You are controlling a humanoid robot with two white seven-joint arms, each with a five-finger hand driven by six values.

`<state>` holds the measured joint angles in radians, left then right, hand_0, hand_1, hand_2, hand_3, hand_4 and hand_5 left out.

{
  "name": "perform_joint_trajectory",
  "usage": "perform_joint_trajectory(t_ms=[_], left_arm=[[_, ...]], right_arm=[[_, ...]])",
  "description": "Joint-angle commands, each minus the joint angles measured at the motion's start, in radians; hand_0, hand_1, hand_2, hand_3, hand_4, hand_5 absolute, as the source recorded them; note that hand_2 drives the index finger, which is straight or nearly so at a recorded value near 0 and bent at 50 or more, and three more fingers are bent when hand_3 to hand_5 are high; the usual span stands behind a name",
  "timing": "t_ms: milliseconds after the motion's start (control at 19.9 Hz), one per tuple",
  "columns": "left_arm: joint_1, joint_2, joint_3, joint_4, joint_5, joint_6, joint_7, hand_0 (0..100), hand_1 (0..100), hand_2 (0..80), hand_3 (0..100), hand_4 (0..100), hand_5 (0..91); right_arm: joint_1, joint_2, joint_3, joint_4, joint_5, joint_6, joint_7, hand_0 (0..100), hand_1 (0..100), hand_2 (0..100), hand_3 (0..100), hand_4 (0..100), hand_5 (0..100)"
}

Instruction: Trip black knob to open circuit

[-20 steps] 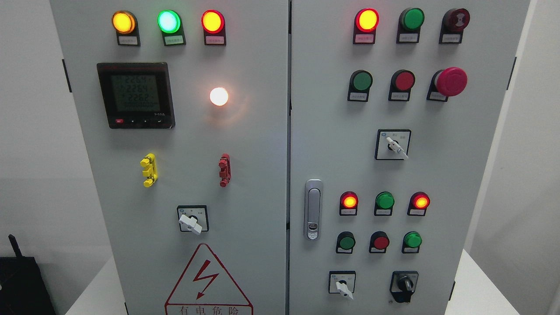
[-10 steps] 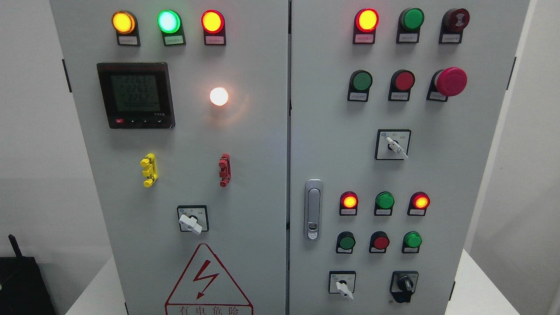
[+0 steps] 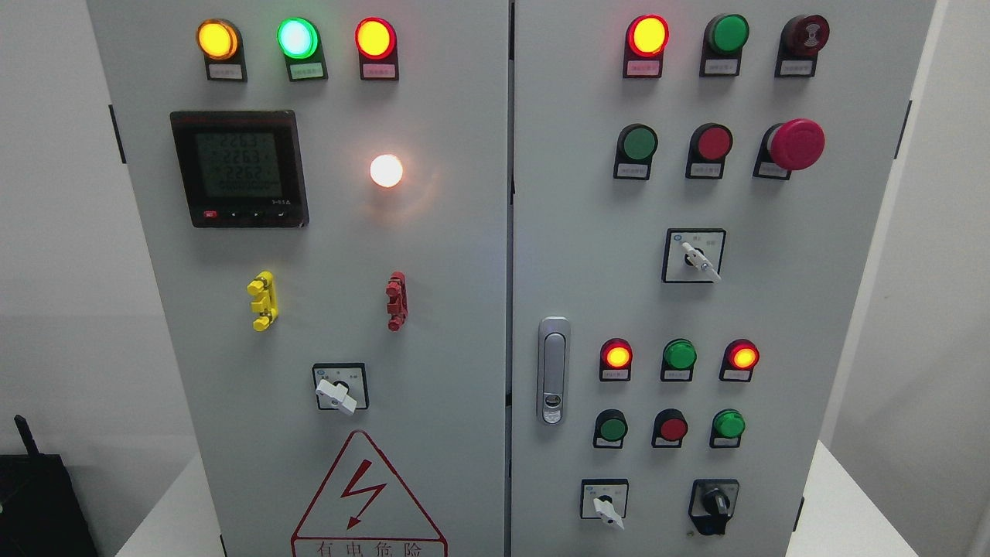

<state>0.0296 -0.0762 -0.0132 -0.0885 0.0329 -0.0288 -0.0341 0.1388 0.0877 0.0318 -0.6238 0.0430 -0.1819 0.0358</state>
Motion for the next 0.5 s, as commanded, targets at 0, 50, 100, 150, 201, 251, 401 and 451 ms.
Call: perform_joint_trajectory(t_ms=[0,50,100,150,201,251,401,451], left_arm=[[0.0,0.0,0.001,0.001,0.002,0.001,0.0,12,39,0.0,0,0,0.0],[0.0,0.0,0.001,0.001,0.002,0.001,0.0,12,39,0.0,0,0,0.0],[0.0,0.0,0.001,0.001,0.002,0.001,0.0,12,39,0.0,0,0,0.0],[0.0,0.0,0.001,0.001,0.002,0.001,0.0,12,39,0.0,0,0,0.0],[0.0,0.0,0.001,0.001,0.002,0.001,0.0,12,39,0.0,0,0,0.0],[-0.002,0.0,0.001,0.001,0.002,0.001,0.0,12,39,0.0,0,0,0.0],[0.0,0.0,0.001,0.001,0.002,0.001,0.0,12,39,0.0,0,0,0.0],[0.0,0.0,0.001,0.001,0.002,0.0,0.0,12,39,0.0,0,0,0.0]], right_arm=[[0.028,0.003,0.002,-0.097,0.003,-0.004,-0.005,13,25,0,0,0,0],[0.042,0.004,0.002,-0.129,0.003,-0.004,-0.005,13,25,0,0,0,0],[0.051,0.004,0.002,-0.157,0.003,-0.004,-0.005,13,25,0,0,0,0],[0.062,0.004,0.004,-0.184,0.002,-0.005,-0.005,13,25,0,0,0,0],[0.077,0.003,0.005,-0.218,0.002,-0.007,-0.005,13,26,0,0,0,0],[0.091,0.003,0.005,-0.255,0.0,-0.011,-0.004,13,26,0,0,0,0],[0.133,0.003,0.004,-0.365,-0.002,-0.018,-0.004,13,26,0,2,0,0],[0.145,0.003,0.004,-0.401,-0.002,-0.019,-0.004,12,26,0,3,0,0]])
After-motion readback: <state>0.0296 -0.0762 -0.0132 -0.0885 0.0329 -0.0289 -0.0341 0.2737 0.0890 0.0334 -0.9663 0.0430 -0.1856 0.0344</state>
